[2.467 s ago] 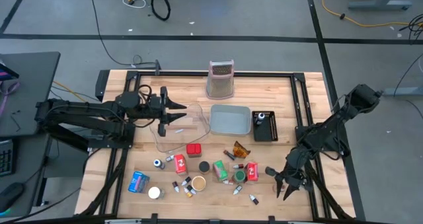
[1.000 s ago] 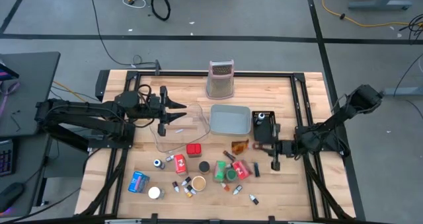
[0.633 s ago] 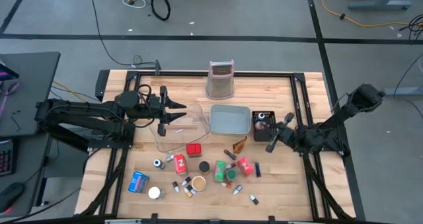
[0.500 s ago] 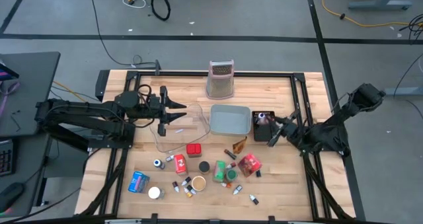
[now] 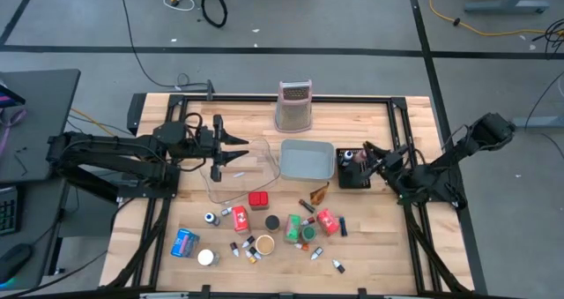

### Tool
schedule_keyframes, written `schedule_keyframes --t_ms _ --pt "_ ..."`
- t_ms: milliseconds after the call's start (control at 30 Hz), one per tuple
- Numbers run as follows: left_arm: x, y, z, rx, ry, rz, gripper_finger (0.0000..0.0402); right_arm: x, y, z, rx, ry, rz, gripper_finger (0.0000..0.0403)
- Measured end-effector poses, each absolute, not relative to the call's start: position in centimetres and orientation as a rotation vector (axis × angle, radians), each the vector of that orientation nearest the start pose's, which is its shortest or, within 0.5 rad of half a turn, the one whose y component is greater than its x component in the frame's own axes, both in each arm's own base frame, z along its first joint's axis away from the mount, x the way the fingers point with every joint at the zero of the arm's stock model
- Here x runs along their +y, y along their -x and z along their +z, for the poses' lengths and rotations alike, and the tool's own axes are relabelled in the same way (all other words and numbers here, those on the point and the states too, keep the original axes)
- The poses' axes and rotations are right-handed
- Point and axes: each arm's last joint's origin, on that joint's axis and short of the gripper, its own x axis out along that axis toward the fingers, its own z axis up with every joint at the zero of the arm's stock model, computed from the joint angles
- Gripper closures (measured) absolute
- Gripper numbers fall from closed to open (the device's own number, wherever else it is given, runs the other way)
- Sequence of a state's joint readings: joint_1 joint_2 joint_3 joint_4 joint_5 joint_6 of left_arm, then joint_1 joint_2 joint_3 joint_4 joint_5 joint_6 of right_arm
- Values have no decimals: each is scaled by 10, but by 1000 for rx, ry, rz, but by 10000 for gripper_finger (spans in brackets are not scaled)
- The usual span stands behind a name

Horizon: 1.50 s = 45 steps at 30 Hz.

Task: Pick & Place Kitchen Items
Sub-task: Put the large orange food coloring bottle into the black basket

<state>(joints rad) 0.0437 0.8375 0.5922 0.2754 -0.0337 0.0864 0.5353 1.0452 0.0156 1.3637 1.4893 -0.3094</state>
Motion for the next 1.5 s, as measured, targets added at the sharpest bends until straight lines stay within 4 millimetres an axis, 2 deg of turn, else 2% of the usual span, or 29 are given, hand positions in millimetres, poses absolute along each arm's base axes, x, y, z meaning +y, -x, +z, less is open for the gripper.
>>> schedule_keyframes --t_ms 133,400,600,667,1067,1300,1500 --pt "9 -192 301 -22 -87 78 276 38 -129 171 -41 -60 -1051 361" --pt "9 -192 299 -7 -85 77 276 38 -131 161 -51 -82 -1038 361" --pt "9 -192 298 5 -84 77 276 39 -128 175 -56 -96 -1058 361" --pt "9 -192 298 5 -84 77 276 38 -128 174 -47 -80 -1062 361" --pt "9 -192 298 4 -56 77 276 36 -132 145 -37 -71 -1062 362" --pt "9 -192 298 4 -56 77 276 26 -135 125 38 -123 -971 362" --pt "9 -192 298 4 -58 77 276 17 -129 110 69 -182 -1028 361"
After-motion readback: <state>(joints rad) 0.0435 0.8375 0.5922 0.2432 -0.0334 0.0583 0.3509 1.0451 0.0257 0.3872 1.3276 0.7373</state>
